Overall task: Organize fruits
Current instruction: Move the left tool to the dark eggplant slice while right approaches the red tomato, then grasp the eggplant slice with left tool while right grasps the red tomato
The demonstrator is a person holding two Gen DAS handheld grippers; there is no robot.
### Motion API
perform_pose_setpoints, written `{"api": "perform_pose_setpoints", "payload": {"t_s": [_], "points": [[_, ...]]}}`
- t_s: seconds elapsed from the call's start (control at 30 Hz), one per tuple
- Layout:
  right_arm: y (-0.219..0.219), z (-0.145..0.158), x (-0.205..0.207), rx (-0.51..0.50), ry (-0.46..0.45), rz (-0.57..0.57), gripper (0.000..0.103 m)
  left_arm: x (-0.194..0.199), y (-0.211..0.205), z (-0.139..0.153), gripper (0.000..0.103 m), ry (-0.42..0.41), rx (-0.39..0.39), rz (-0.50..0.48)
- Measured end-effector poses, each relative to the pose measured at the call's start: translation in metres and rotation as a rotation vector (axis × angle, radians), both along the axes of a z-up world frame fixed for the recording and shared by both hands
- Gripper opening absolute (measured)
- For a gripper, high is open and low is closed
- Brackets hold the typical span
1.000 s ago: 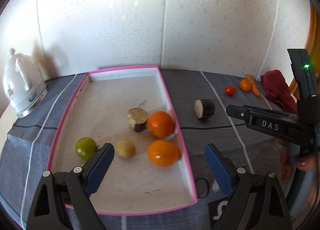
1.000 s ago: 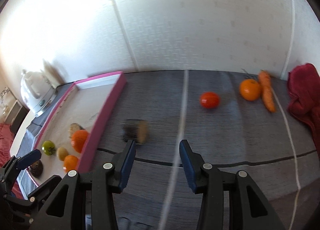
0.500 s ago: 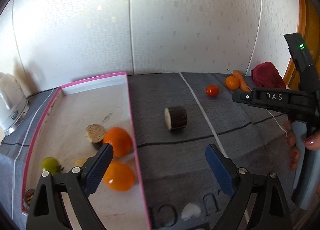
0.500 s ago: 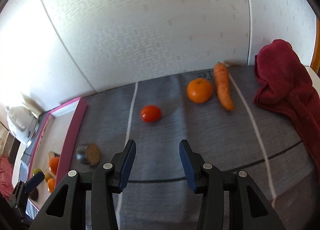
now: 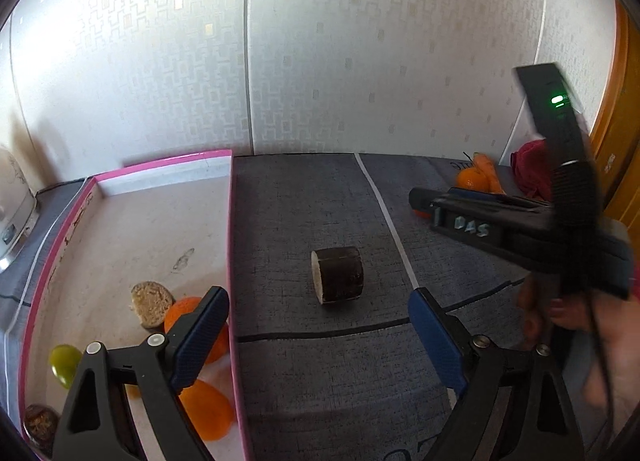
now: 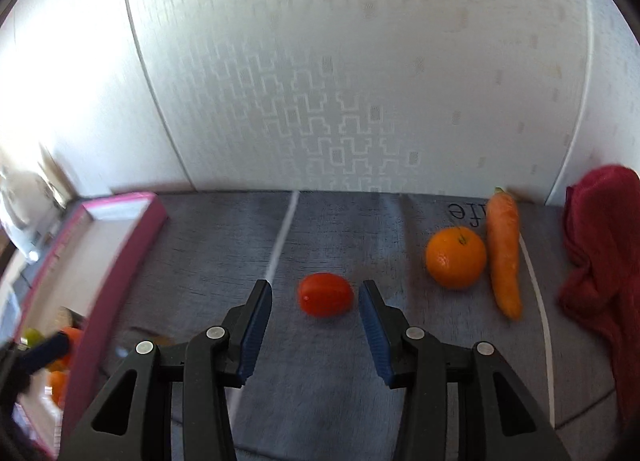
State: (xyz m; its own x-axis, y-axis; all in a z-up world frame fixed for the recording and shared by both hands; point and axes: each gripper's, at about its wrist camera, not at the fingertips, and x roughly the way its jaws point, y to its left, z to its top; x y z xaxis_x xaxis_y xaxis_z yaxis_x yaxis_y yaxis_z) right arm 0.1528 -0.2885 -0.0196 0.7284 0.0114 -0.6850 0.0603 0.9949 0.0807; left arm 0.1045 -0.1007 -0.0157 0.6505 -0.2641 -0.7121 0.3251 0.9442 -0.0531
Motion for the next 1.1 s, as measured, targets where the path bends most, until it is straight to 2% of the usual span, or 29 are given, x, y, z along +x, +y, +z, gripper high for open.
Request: {"api": "perform_pose_setpoints", "payload": {"t_s": [0.03, 0.13, 0.17, 0.3, 0.47, 0.53, 0.67, 0.8, 0.93, 1.1], "points": [[0.0, -0.003, 0.003, -0.006, 0.008, 0.003, 0.045, 0.001, 0.0, 0.0, 0.091, 0.002, 0.004, -0.003], [-0.009, -0.01, 0.013, 0.063, 0.045, -0.007, 0.044, 0.004, 0.003, 0.0, 0.089, 0.006, -0.002, -0.001], [-0.011, -0.011, 0.015, 0.076, 0.05, -0.012, 0.041, 0.006, 0.004, -0.001, 0.088, 0.014, -0.011, 0.0], [-0.009, -0.011, 0.015, 0.052, 0.053, -0.021, 0.032, 0.012, 0.003, -0.005, 0.088, 0.026, -0.012, 0.017], [-0.009, -0.011, 0.012, 0.04, 0.053, -0.063, 0.031, 0.01, 0.0, -0.001, 0.081, 0.013, -0.018, 0.008], [-0.011, -0.012, 0.009, 0.055, 0.051, -0.077, 0.031, 0.008, -0.004, -0.001, 0.081, -0.007, 0.003, 0.003], [-0.012, -0.013, 0.004, 0.055, 0.05, -0.087, 0.031, 0.014, -0.013, -0.004, 0.072, 0.001, 0.024, -0.008], [-0.01, -0.012, 0.0, 0.055, 0.053, -0.093, 0.031, 0.022, -0.024, -0.007, 0.069, 0.009, 0.043, -0.014], [-0.013, -0.012, 0.002, 0.065, 0.054, -0.092, 0.032, 0.029, -0.027, -0.018, 0.054, 0.069, 0.088, 0.001], [-0.011, -0.011, 0.003, 0.054, 0.052, -0.087, 0.032, 0.036, -0.022, -0.024, 0.035, 0.129, 0.067, 0.005]]}}
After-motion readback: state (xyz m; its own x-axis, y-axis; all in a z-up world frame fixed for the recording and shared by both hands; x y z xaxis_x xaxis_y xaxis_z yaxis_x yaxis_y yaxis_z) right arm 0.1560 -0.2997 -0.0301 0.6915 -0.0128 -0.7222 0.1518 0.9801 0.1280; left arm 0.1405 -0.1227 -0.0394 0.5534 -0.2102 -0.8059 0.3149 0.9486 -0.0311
